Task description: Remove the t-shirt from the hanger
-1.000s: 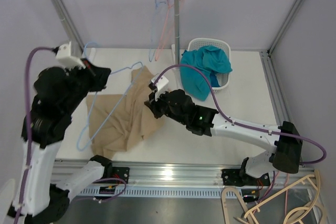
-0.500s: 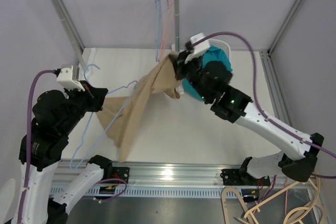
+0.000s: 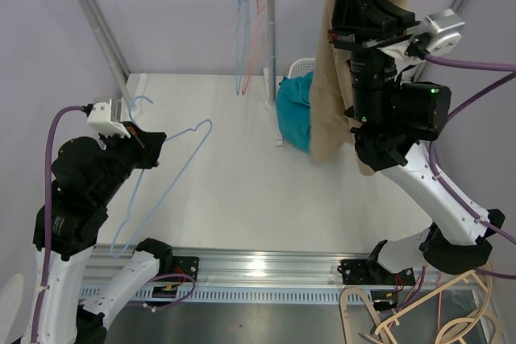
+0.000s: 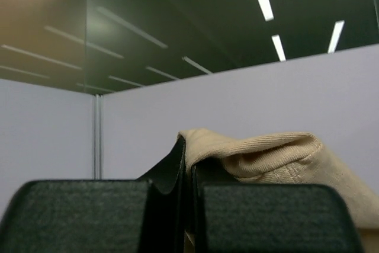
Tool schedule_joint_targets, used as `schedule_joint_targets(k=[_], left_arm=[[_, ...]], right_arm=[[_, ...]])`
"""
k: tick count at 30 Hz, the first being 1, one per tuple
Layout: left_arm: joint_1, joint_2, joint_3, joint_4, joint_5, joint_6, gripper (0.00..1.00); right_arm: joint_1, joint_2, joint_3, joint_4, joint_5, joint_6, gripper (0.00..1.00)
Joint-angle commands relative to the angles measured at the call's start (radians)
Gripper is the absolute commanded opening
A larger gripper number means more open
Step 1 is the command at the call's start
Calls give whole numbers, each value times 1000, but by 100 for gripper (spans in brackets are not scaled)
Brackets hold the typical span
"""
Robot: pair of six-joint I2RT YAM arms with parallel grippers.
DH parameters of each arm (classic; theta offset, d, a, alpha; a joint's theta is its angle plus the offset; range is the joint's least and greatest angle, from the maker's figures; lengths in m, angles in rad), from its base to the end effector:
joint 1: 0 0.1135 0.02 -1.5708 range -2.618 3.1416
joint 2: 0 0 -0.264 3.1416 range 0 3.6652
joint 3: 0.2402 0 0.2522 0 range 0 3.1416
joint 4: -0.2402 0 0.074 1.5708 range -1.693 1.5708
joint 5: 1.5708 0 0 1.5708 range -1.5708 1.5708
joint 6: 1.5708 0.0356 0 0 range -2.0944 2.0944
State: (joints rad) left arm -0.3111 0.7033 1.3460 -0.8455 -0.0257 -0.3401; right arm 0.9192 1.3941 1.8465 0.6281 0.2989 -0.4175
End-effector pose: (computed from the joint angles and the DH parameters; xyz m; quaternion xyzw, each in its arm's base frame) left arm 0.0823 -0.0255 0.4570 -0.0193 0.7748 -0.1927 0.6018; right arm 0.1409 0.1674 0.6297 -0.0354 0.2779 0.2031 0.9382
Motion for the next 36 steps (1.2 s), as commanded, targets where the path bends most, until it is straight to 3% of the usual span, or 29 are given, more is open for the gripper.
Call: schedule_joint_targets(k=[1, 5, 9, 16, 19, 23, 27, 34, 36], left_arm=[[13, 2, -10, 49, 10, -7, 1], [30, 18, -2, 77, 18, -11, 1], [130, 119, 44, 120, 153, -43, 1], [187, 392, 232, 232, 188, -50, 1], [185, 453, 254, 382, 210, -30, 1], [181, 545, 349, 471, 193, 18, 1], [179, 669, 501, 479, 158, 90, 1], [179, 929, 841, 444, 168, 130, 1], [178, 1016, 941, 428, 178, 124, 1]], right_arm=[[7, -56, 31, 182, -130, -6, 0], [20, -168, -39, 167, -205, 65, 0], [21, -236, -32, 110, -221, 89, 0], [12, -143, 141, -82, -146, -39, 0], [-26, -89, 206, -110, -129, -63, 0], [-103, -35, 240, -128, -161, -32, 0], [-273, 48, 299, -162, -191, 86, 0], [-555, 393, 669, -278, -274, 373, 0], [-586, 498, 767, -207, -268, 401, 0]])
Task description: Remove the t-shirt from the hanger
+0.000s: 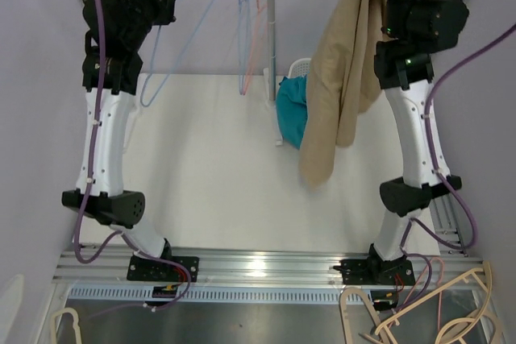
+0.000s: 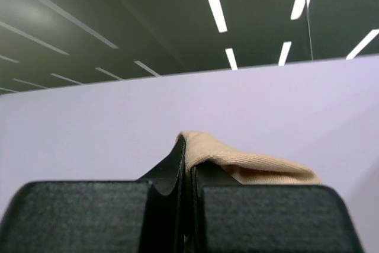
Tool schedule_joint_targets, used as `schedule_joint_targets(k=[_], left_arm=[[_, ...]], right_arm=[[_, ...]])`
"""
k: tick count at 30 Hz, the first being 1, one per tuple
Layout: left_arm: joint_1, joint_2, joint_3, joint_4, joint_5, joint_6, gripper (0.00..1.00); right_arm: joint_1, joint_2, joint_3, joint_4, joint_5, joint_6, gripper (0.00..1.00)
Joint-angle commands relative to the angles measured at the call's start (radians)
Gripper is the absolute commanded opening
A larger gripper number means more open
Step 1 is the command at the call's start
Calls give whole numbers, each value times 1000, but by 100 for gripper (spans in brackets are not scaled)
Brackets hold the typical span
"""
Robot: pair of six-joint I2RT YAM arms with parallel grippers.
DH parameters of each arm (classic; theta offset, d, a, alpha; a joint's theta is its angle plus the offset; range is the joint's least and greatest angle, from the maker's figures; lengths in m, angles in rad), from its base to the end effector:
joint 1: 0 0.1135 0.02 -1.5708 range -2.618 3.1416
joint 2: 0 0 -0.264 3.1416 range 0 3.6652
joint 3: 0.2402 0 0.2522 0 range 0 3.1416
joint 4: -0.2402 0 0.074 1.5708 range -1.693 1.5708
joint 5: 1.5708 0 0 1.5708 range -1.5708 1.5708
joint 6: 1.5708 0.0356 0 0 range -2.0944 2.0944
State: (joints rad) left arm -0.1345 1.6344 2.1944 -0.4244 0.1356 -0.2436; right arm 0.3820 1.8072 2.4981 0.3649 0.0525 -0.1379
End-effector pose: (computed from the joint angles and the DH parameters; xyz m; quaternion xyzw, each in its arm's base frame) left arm 0.3172 -0.0478 0.5727 0.0152 0.6579 -0.1850 0.7299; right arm 0.2664 0.1050 0.6678 -0.0409 0.2525 0.1111 0.9603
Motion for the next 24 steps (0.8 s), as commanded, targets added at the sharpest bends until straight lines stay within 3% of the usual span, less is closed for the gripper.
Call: schedule_joint_targets(k=[1, 6, 11, 15, 20, 24], left_arm=[[1, 106, 99, 10, 18, 26, 1], [-7, 221, 136, 82, 10, 40, 1], [-8, 306, 182, 84, 9, 40, 1], [-10, 327, 160, 125, 10, 41, 1], [-23, 355, 179, 159, 10, 43, 1], [-39, 358, 179, 182, 6, 56, 1]], right_arm=[[-75, 108, 117, 92, -17, 157, 0], [-130, 247, 188, 143, -17, 241, 0], [-189, 250, -74, 167, -22, 338, 0], [-196, 259, -204, -48, -42, 359, 0], [-155, 172, -537, -213, 26, 396, 0], [-137, 179, -591, -568, -12, 469, 0]])
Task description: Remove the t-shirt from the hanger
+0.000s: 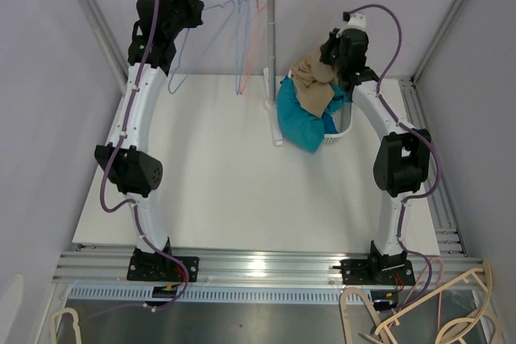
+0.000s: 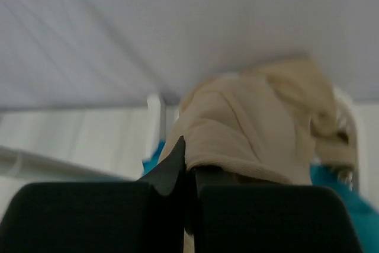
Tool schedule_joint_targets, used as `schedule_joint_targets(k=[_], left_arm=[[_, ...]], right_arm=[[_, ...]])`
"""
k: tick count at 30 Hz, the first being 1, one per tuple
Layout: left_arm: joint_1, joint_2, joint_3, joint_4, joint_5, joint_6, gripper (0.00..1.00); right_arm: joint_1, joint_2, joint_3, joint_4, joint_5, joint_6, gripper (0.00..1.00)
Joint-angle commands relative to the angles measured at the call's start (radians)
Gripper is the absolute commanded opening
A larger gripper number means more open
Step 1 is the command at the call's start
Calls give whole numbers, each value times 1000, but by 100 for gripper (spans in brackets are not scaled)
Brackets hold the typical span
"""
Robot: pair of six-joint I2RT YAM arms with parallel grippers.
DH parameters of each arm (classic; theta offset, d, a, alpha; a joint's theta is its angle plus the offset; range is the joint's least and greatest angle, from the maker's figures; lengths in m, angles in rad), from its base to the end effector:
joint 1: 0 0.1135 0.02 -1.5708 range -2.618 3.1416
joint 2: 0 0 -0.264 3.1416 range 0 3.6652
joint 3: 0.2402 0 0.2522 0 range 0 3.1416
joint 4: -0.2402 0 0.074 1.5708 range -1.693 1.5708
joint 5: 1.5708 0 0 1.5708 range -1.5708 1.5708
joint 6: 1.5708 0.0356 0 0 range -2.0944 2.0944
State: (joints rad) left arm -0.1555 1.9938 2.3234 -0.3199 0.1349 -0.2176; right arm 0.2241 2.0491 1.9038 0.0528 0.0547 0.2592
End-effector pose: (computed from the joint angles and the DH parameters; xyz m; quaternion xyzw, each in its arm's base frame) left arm 0.4438 -0.0744 0.4913 0.0261 0.7032 -0.1781 0.6878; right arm 0.4895 0.1096 0.3617 0.0314 0.7383 0.1415 0.6587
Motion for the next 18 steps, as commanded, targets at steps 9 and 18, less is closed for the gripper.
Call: schedule_joint_targets(k=[9, 18], left_arm=[[-50, 7, 44, 70, 5, 47, 1], [-81, 2, 13, 85, -57, 63, 1]], right_arm=[[93, -58, -141, -542, 53, -3, 0], [63, 102, -109, -755, -12, -31, 0]])
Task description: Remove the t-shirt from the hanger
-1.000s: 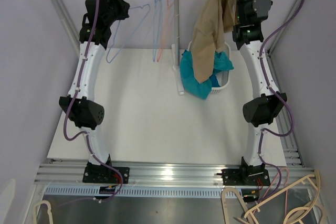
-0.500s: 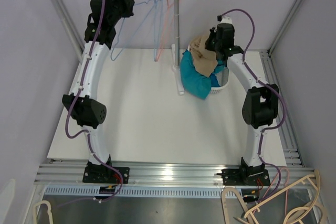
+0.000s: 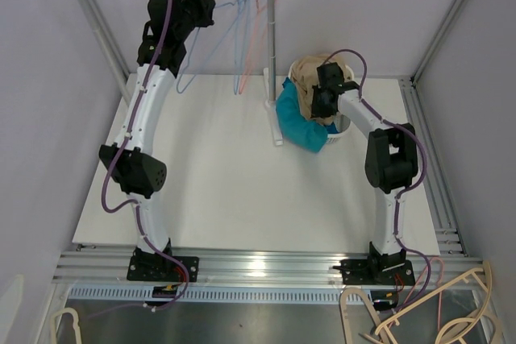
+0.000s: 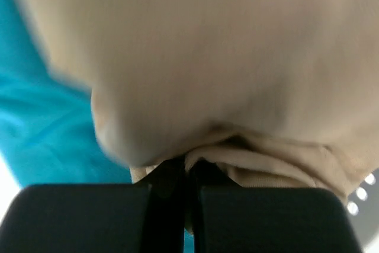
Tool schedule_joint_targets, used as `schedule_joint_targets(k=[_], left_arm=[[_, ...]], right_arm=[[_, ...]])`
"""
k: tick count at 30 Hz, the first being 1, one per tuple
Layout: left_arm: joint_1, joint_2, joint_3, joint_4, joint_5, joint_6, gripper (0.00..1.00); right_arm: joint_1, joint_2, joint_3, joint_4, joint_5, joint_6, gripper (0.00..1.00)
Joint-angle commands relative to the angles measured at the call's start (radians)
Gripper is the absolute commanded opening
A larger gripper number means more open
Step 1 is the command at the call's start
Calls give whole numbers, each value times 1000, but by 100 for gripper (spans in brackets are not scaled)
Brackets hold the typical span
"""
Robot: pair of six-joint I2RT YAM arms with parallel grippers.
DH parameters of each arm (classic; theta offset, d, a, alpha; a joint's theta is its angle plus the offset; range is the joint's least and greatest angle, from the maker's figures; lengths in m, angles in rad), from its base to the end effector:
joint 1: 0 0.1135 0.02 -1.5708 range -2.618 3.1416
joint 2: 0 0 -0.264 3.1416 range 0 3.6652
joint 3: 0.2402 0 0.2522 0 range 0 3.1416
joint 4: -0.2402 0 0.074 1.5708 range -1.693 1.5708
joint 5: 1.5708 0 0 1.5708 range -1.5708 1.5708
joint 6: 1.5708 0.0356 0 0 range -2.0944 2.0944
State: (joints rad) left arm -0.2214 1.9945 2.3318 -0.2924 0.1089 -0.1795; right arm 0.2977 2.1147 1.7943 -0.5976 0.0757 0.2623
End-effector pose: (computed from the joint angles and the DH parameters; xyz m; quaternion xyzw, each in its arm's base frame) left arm 0.4373 -0.1024 0.4967 0.0538 0.6891 -0.1806 0.6998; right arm 0.4544 0.1366 0.2322 -0.0046 0.9466 0.0541 0.3178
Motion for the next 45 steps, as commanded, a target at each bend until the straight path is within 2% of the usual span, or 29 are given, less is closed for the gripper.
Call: schedule_joint_targets(k=[1, 4, 8, 10, 14, 21, 22, 23, 29, 39, 45], left_arm=[[-18, 3, 6, 61, -35, 29, 1], [-21, 4, 3, 64, -38, 32, 1], [-21, 9, 4, 61, -22, 32, 4], [-22, 7, 4, 49, -25, 29, 13], [-22, 6, 1, 35, -34, 37, 19], [-22, 20, 6, 35, -54, 48, 13], [-22, 23, 9, 38, -54, 49, 2], [-22, 26, 9, 48, -58, 54, 1], [-18, 102, 136, 15, -74, 71, 1], [-19, 49, 98, -51, -37, 37, 0], [-26, -74, -20, -73, -34, 18, 1]], right_arm=[[-17, 34, -22, -99, -53, -35, 0], [-28, -7, -62, -53, -57, -26, 6], [-42, -65, -61, -25, -63, -23, 32], [-46, -99, -47, -27, -56, -21, 33], [-48, -150, -7, -33, -42, -23, 33], [-48, -237, -12, -5, -65, -17, 32], [-48, -243, -19, -2, -63, -17, 32], [-49, -254, -24, 4, -63, -17, 32], [-57, -297, -58, 18, -63, -18, 31], [-71, -338, -101, 65, -108, -3, 30], [-52, -331, -110, 97, -203, -21, 30]])
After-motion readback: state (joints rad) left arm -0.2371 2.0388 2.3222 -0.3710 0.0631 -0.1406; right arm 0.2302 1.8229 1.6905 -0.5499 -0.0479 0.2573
